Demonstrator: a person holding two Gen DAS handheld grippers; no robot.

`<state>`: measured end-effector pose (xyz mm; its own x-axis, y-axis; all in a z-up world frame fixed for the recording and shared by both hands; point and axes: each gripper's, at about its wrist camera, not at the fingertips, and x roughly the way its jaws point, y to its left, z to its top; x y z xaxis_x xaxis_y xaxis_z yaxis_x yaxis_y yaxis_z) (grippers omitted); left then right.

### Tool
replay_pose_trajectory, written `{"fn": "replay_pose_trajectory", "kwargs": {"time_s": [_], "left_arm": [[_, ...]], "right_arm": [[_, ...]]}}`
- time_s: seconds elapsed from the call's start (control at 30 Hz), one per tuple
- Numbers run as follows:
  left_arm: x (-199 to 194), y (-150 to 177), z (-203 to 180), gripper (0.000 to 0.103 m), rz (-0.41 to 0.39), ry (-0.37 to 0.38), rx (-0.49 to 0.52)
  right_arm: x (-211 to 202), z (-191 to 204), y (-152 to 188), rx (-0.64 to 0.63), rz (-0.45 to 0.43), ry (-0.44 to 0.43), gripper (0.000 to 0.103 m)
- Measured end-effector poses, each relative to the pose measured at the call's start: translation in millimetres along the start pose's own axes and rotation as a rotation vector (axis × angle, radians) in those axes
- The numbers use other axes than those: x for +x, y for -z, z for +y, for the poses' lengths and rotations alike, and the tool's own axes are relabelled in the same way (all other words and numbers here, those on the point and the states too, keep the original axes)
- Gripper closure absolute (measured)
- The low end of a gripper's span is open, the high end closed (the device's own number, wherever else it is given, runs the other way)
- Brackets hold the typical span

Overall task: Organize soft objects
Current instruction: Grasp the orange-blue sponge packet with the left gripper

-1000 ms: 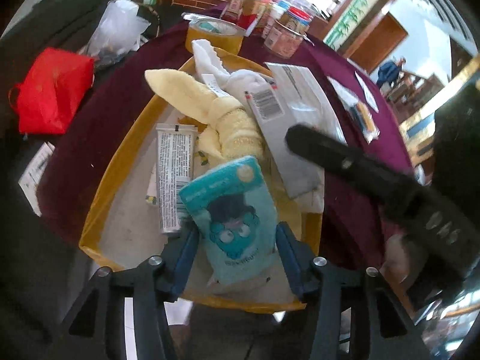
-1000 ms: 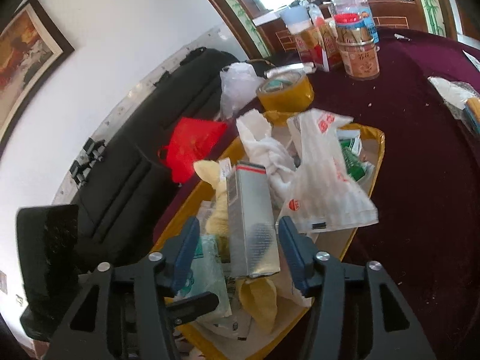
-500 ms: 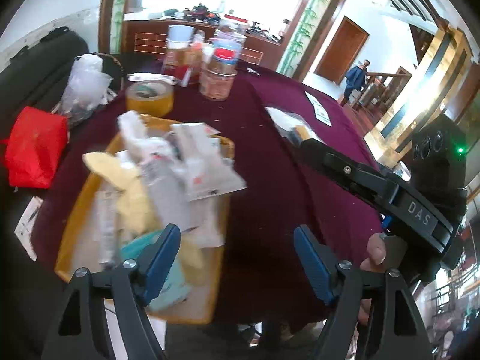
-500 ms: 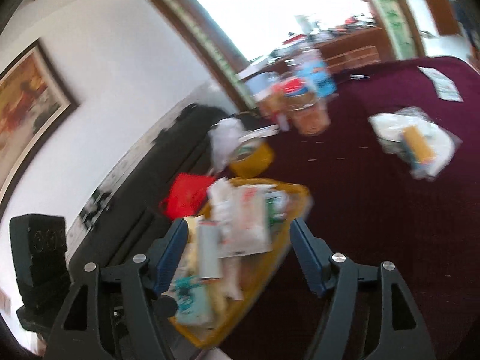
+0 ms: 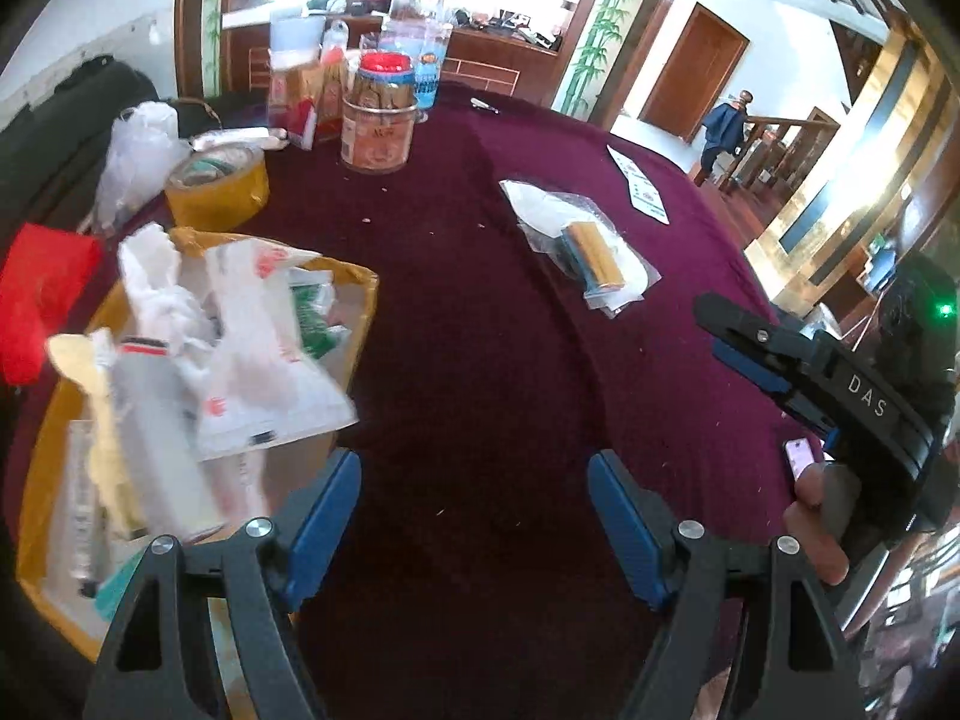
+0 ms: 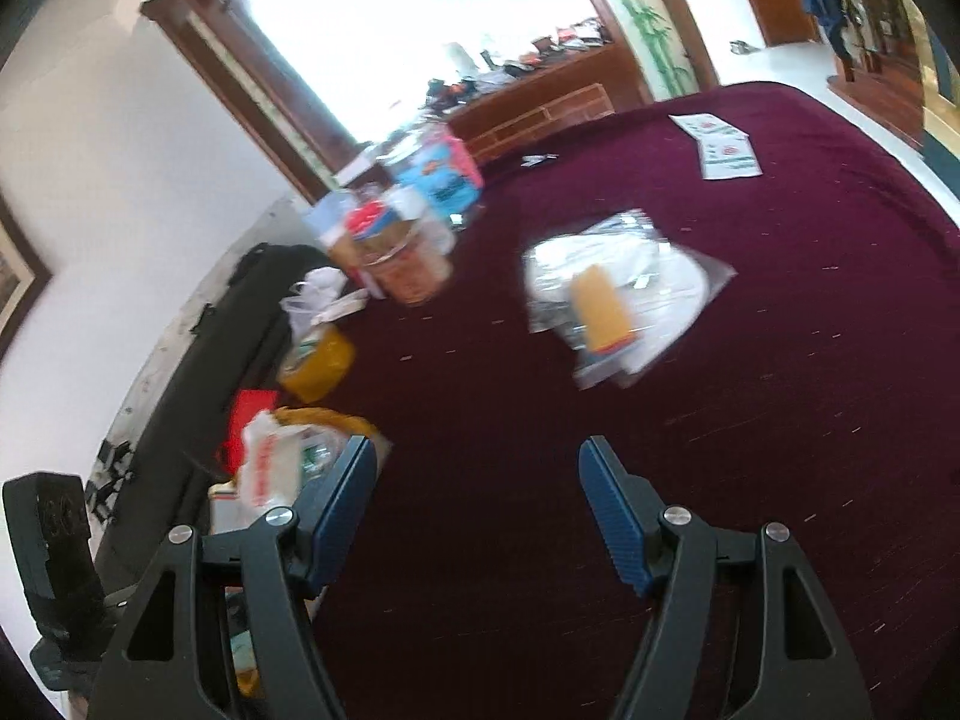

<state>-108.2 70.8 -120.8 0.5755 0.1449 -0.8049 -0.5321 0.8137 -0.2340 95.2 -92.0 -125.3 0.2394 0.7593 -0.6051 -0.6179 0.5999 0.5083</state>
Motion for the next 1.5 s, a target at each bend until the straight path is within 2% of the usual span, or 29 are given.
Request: {"fn": "replay_pose_trajectory", "kwargs": {"time_s": [0.17, 0.37, 0.47, 0.6, 0.67, 0.77, 0.87, 1.0, 1.1, 1.13, 1.23, 1.27, 1.3, 1.33, 1.4, 1.43, 1.5], "left_arm": [[26, -10, -6, 0.021, 0.025, 0.024, -0.021], [47, -13, -3, 0.021, 0.071, 0.045, -0.058], [54, -15, -4, 0.021, 0.094, 0.049, -0.088], [64, -23, -15, 0.021, 0.111, 0.04, -0.083], [71, -31, -25, 0.021, 0.112, 0.02, -0.072], [91, -46, -46, 0.021, 0.145, -0.016, -0.063], [117, -63, -63, 0.022, 0.189, -0.039, -0.048], [160, -98, -89, 0.022, 0.229, -0.067, -0.025], [192, -122, -104, 0.022, 0.249, -0.076, -0.011], [203, -129, -110, 0.022, 0.258, -0.104, -0.006], [221, -139, -122, 0.022, 0.279, -0.086, -0.021], [226, -143, -126, 0.023, 0.269, -0.104, -0.011], [234, -146, -132, 0.025, 0.254, -0.151, 0.015], [241, -148, -134, 0.035, 0.255, -0.165, 0.024], [249, -151, -133, 0.049, 0.257, -0.161, 0.008], [252, -151, -132, 0.062, 0.249, -0.161, 0.003], [251, -151, -130, 0.066, 0.236, -0.194, 0.013]], "right_arm": [[19, -24, -21, -0.011, 0.048, 0.066, 0.034], [64, -28, -52, -0.073, 0.085, 0.137, 0.034], [73, -46, -70, -0.019, 0.089, 0.125, 0.034], [73, -87, -82, 0.064, 0.043, 0.102, 0.034], [73, -106, -79, 0.116, 0.025, 0.085, 0.034], [75, -131, -75, 0.234, 0.049, 0.047, 0.034], [67, -142, -77, 0.279, 0.023, 0.085, 0.034], [59, -145, -79, 0.289, -0.002, 0.096, 0.034], [51, -148, -81, 0.294, -0.042, 0.154, 0.034], [50, -149, -82, 0.288, -0.045, 0.162, 0.034], [51, -150, -82, 0.294, -0.036, 0.117, 0.034], [53, -150, -82, 0.297, -0.026, 0.094, 0.034], [54, -149, -82, 0.296, -0.024, 0.082, 0.034], [54, -148, -82, 0.29, -0.023, 0.079, 0.034], [53, -144, -81, 0.273, -0.031, 0.081, 0.034], [52, -143, -81, 0.268, -0.033, 0.082, 0.034], [52, -141, -81, 0.265, -0.034, 0.064, 0.034]]}}
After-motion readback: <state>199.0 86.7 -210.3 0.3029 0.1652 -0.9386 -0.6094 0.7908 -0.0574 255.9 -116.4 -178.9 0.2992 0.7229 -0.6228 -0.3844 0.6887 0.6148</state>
